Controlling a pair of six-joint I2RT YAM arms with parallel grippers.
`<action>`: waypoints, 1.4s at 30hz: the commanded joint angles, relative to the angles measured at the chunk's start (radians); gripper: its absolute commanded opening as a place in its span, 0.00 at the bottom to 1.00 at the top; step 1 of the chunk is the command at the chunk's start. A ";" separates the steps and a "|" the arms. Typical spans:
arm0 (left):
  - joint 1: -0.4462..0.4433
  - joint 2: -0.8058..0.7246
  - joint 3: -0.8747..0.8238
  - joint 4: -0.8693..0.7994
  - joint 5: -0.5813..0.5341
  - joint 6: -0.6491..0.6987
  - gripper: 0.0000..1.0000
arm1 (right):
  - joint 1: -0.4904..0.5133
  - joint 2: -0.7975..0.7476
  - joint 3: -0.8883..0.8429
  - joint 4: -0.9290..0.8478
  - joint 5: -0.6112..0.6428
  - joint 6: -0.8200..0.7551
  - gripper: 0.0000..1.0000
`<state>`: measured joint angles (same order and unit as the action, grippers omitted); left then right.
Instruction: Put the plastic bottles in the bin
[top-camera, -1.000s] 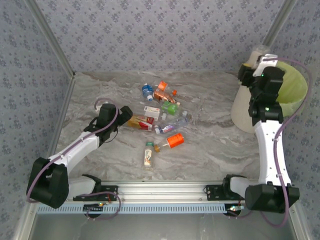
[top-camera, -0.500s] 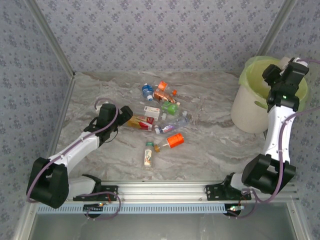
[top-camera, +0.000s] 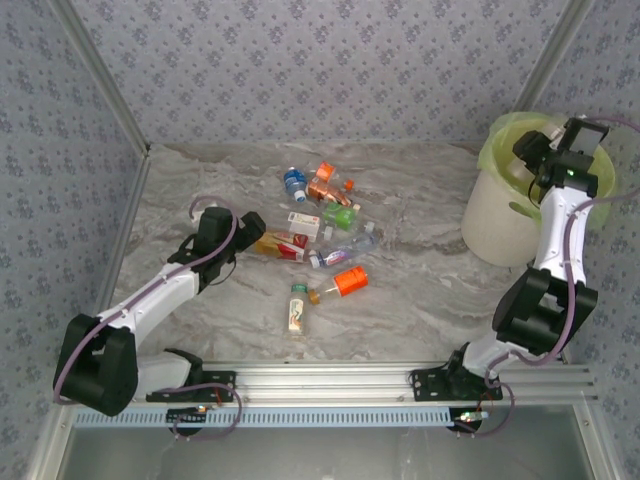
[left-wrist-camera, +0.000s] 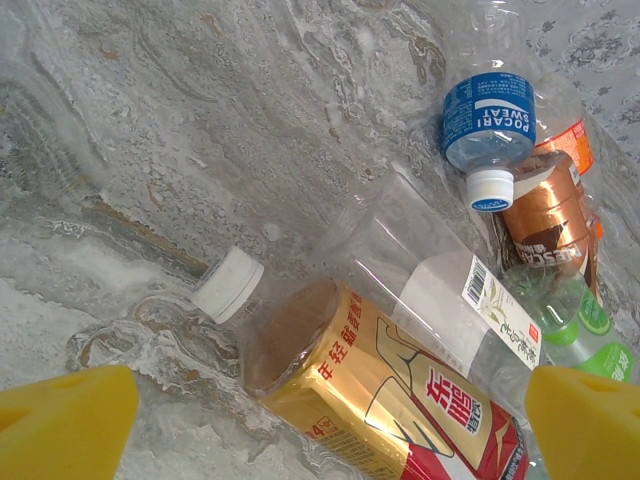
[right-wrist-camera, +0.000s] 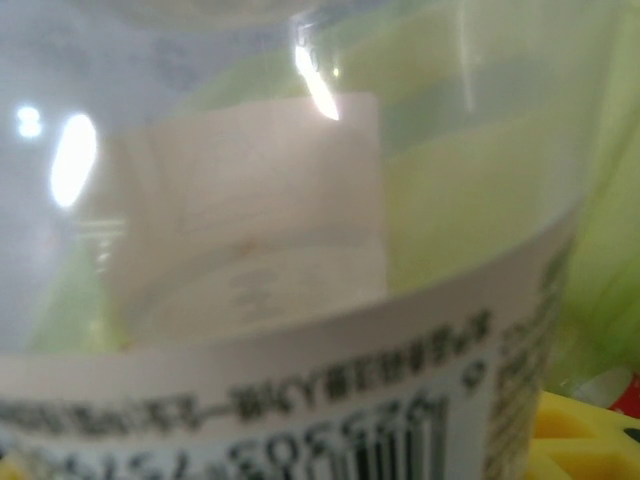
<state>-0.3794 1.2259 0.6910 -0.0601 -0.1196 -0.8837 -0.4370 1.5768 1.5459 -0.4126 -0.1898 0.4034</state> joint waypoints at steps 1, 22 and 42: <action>0.005 0.009 -0.005 -0.031 -0.008 0.002 0.99 | -0.005 0.036 0.054 -0.045 -0.056 0.015 0.63; 0.013 0.009 0.006 -0.160 0.037 -0.126 1.00 | 0.067 -0.115 0.000 -0.061 0.101 -0.077 1.00; 0.014 0.005 0.182 -0.427 0.091 -0.370 1.00 | 0.315 -0.574 -0.461 0.245 0.093 -0.088 1.00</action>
<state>-0.3721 1.2144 0.8455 -0.4267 -0.0223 -1.1553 -0.1612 1.0550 1.1423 -0.2768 -0.1154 0.3134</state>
